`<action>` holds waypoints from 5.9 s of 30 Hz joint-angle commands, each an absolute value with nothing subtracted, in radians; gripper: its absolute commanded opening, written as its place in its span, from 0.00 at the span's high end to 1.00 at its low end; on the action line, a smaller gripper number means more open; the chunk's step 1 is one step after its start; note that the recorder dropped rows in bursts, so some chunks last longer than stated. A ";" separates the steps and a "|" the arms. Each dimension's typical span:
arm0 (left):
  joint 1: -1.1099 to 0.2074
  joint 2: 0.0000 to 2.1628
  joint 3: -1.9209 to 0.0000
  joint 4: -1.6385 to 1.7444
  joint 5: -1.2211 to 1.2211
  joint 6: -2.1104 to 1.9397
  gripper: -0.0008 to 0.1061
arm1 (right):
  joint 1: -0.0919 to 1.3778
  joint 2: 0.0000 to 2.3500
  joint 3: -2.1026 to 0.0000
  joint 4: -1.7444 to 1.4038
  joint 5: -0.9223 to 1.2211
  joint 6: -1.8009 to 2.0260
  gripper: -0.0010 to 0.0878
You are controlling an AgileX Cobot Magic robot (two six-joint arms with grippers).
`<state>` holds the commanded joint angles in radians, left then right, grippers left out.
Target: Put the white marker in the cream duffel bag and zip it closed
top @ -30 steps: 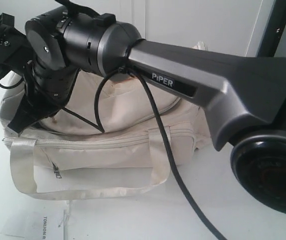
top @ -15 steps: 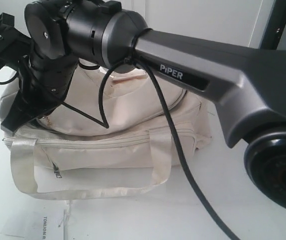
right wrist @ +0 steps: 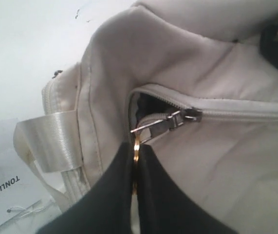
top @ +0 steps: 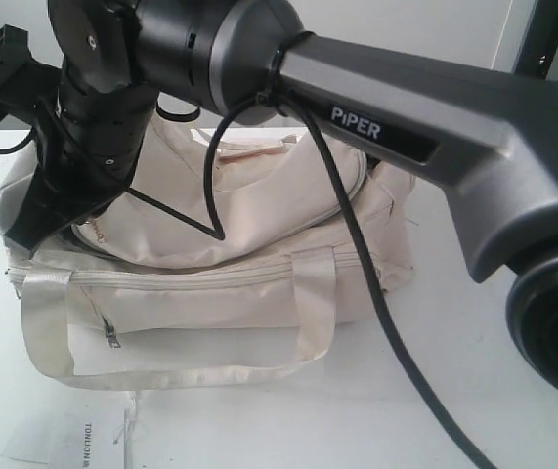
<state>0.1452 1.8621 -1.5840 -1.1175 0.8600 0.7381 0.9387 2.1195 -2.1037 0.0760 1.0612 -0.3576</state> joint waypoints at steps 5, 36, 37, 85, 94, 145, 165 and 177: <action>0.145 1.862 -1.584 -1.116 0.860 0.738 0.99 | 0.939 2.116 -2.104 0.086 1.079 -0.363 0.99; 0.145 1.862 -1.584 -1.113 0.859 0.738 0.99 | 0.939 2.107 -2.104 0.131 1.221 -0.496 0.99; 0.145 1.862 -1.584 -1.113 0.859 0.738 0.99 | 0.939 2.107 -2.104 0.131 1.221 -0.496 0.99; 0.145 1.862 -1.584 -1.096 0.839 0.738 0.99 | 0.937 2.003 -1.953 0.160 1.221 -0.475 0.99; 0.149 1.862 -1.584 -1.098 0.842 0.729 0.36 | 0.937 2.003 -1.953 0.158 1.128 -0.472 0.99; 0.167 1.305 -0.869 -0.984 0.609 0.719 0.26 | 0.937 2.003 -1.953 0.161 1.056 -0.467 0.99; 0.124 1.455 -0.869 -1.136 0.623 0.851 0.27 | 0.937 2.005 -1.953 0.179 1.054 -0.467 0.99; 0.104 1.473 -0.869 -1.148 0.587 0.873 0.64 | 0.937 2.005 -1.953 0.183 1.054 -0.467 0.99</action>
<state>0.1043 1.4734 -0.8691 -1.1481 0.5871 0.8728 0.9366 2.0053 -1.9533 0.1829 1.0535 -0.4671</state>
